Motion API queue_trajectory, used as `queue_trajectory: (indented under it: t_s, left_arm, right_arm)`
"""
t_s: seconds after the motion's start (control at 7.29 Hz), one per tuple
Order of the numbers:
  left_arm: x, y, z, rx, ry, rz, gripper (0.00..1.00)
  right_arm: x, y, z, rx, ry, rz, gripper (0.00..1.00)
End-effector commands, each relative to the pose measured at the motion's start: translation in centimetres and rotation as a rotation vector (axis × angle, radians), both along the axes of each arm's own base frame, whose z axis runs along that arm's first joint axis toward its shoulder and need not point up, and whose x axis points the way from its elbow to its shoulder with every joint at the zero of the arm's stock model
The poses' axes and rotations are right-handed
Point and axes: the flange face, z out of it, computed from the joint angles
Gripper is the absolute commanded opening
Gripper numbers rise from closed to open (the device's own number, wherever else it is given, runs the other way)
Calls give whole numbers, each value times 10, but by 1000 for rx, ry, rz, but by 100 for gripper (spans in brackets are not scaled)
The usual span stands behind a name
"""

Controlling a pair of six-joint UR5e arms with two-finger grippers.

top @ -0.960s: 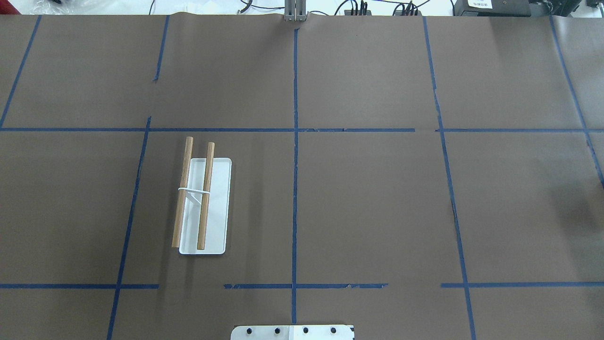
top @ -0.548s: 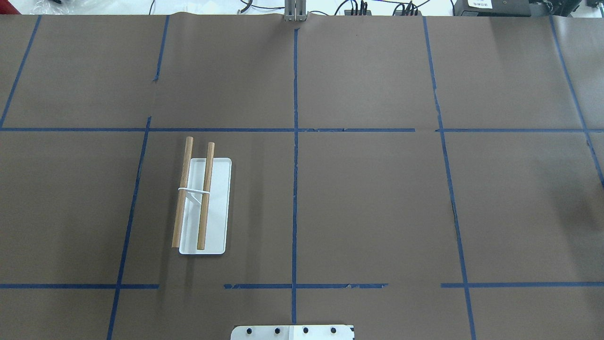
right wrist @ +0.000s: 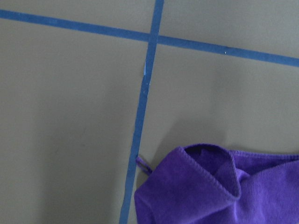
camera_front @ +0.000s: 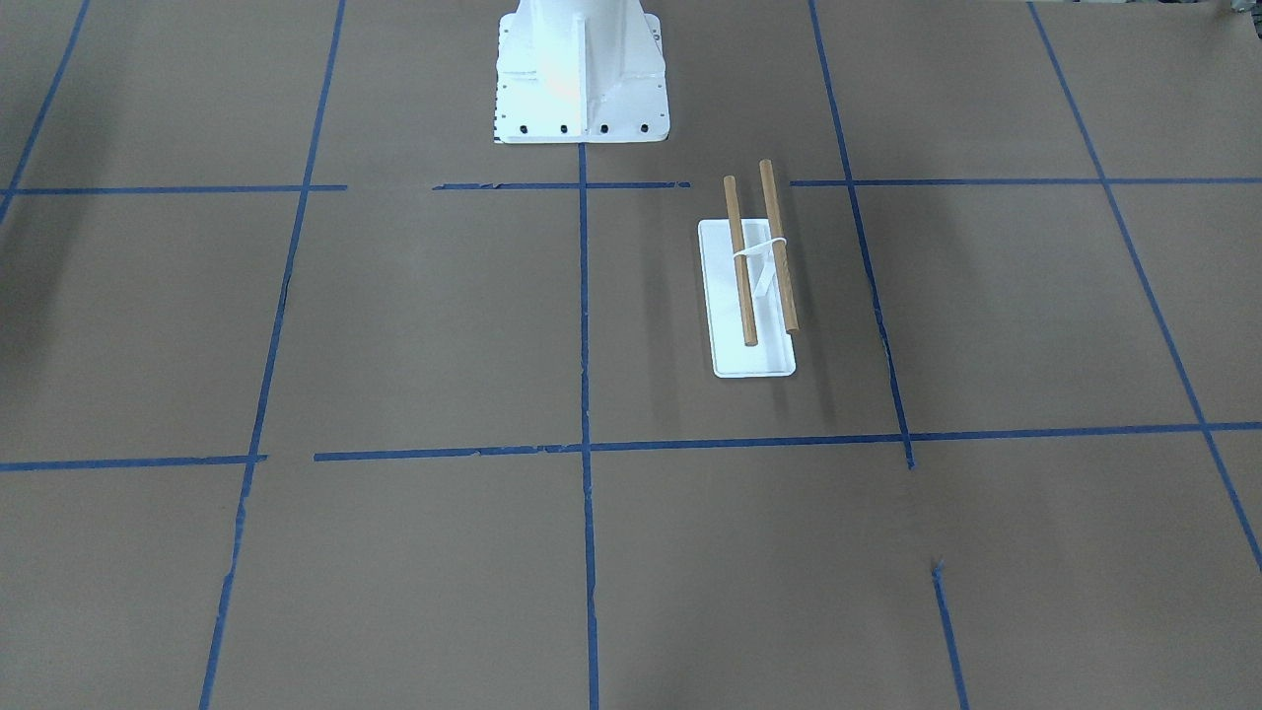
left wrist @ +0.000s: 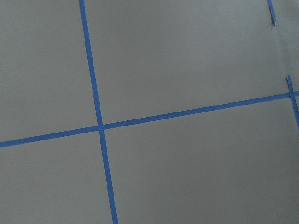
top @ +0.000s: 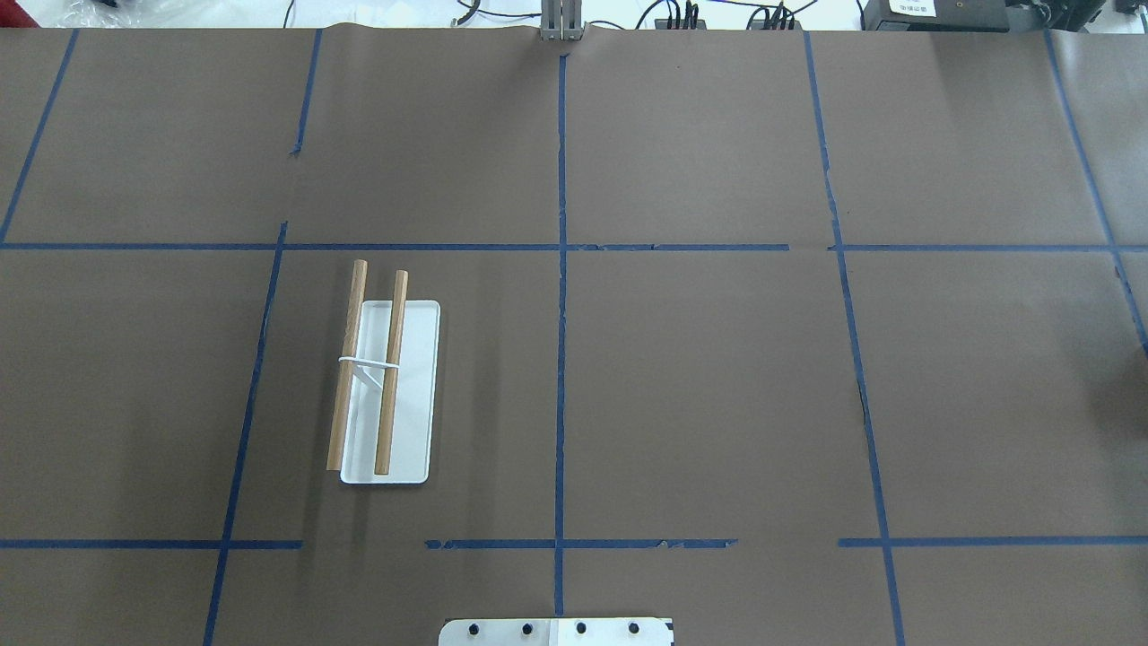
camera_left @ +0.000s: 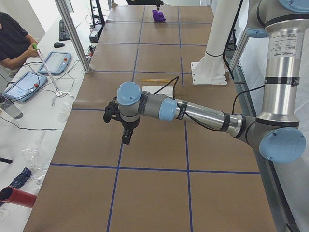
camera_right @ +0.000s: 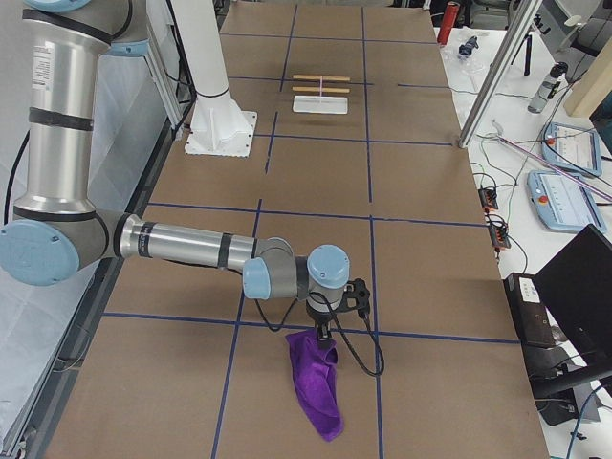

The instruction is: Hang towel on rack

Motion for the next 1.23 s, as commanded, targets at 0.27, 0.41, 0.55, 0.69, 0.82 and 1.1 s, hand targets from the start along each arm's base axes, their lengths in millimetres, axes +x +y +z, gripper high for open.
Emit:
queue_trajectory:
  t_s: [0.27,0.41,0.55,0.69,0.82,1.1]
  left_arm:
    - [0,-2,-2,33,1,-2,100]
    - [0,-2,-3,35,2,-3,100]
    - [0,-1,-4,37,2,-4,100]
    - [0,-1,-6,40,2,-4,100]
    - [0,-1,-7,43,4,-3,100]
    - [-1,-1,-7,43,2,-5,100]
  right_arm:
    - [-10,-20,50,-61,53,-17,87]
    - [-9,-15,66,-55,53,-17,87]
    - [-9,-12,75,-64,54,-17,83]
    - [-9,-12,75,-67,54,-16,49]
    - [-9,-12,74,-64,54,-16,5]
    - [-9,-16,66,-46,48,-14,0]
